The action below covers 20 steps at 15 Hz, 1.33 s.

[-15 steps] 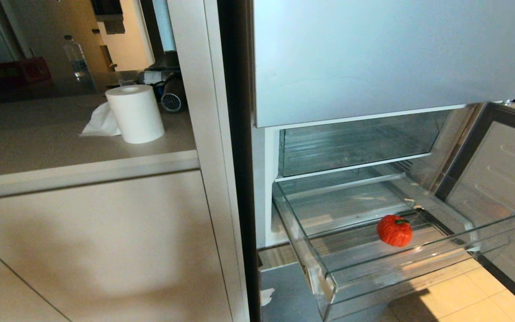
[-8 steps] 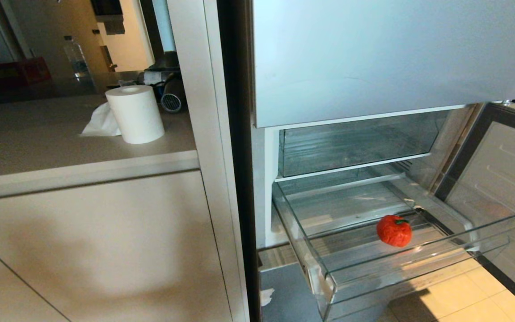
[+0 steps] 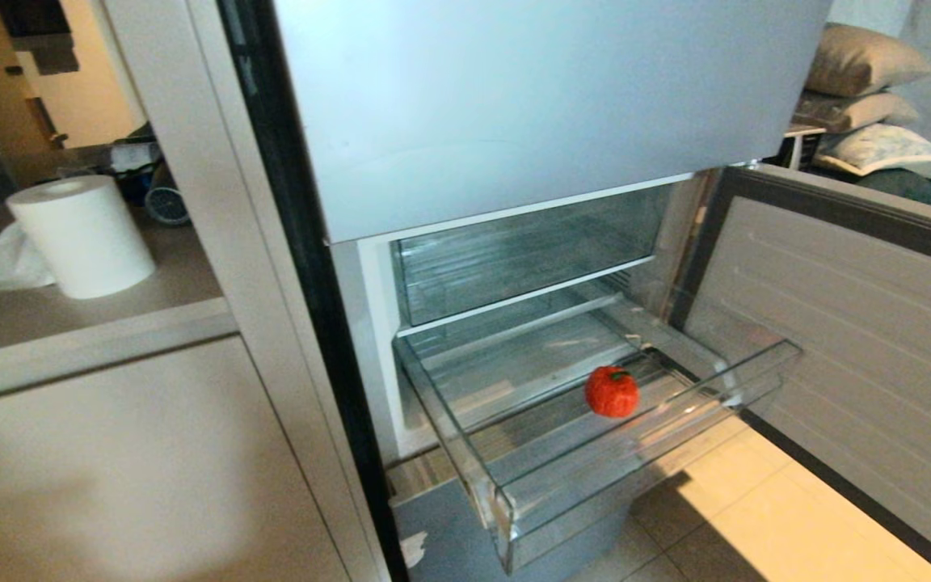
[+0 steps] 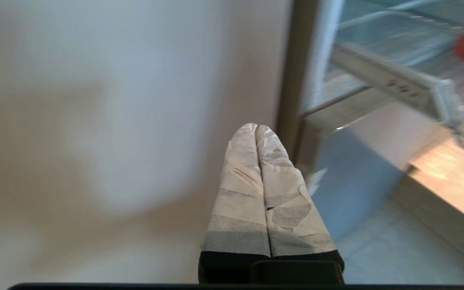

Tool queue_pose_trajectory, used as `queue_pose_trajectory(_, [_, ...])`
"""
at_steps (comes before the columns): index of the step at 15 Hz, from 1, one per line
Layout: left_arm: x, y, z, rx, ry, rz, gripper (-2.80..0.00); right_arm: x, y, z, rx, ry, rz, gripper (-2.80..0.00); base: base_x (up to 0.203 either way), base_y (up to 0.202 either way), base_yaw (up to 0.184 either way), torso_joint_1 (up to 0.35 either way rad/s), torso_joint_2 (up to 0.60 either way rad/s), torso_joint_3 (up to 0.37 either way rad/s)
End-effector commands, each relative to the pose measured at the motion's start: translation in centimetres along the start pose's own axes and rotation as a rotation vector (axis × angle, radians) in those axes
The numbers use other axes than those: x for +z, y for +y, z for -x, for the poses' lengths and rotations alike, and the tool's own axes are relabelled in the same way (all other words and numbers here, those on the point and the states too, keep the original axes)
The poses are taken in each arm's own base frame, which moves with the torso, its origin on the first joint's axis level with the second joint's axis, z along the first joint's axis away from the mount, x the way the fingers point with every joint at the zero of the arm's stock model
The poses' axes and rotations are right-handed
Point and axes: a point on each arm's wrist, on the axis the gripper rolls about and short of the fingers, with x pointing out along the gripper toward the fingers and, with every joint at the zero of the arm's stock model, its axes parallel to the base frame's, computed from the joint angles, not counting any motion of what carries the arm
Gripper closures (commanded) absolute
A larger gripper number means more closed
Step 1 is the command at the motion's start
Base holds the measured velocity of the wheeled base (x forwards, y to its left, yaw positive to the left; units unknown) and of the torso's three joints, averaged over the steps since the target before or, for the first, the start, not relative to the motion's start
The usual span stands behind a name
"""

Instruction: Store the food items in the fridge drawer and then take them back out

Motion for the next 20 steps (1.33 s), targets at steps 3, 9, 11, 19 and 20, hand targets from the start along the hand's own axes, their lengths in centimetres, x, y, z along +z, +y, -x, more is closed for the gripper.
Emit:
queue_pose_trajectory(3, [0.0, 0.0, 0.0, 0.0, 0.004, 0.0, 0.0, 0.0, 0.0, 0.0, 0.0, 0.002, 0.0, 0.0, -0.001, 0.006, -0.178, 0.0, 0.0, 0.003])
queue_pose_trajectory(9, [0.0, 0.0, 0.0, 0.0, 0.001, 0.0, 0.0, 0.0, 0.0, 0.0, 0.006, 0.0, 0.012, 0.0, 0.0, 0.008, -0.176, 0.003, 0.0, 0.003])
queue_pose_trajectory(11, [0.0, 0.0, 0.0, 0.0, 0.002, 0.0, 0.0, 0.1, 0.0, 0.0, 0.002, 0.001, 0.023, 0.0, 0.0, 0.008, -0.13, 0.004, 0.0, -0.001])
queue_pose_trajectory(19, [0.0, 0.0, 0.0, 0.0, 0.003, 0.0, 0.0, 5.8, -0.6, -1.9, -0.328, 0.116, -0.12, 0.0, 0.0, 0.0, -0.008, 0.0, 0.0, 0.0])
queue_pose_trajectory(20, [0.0, 0.0, 0.0, 0.0, 0.002, 0.0, 0.0, 6.4, -0.6, -2.8, -0.376, 0.148, -0.134, 0.0, 0.0, 0.0, 0.0, 0.0, 0.0, 0.0])
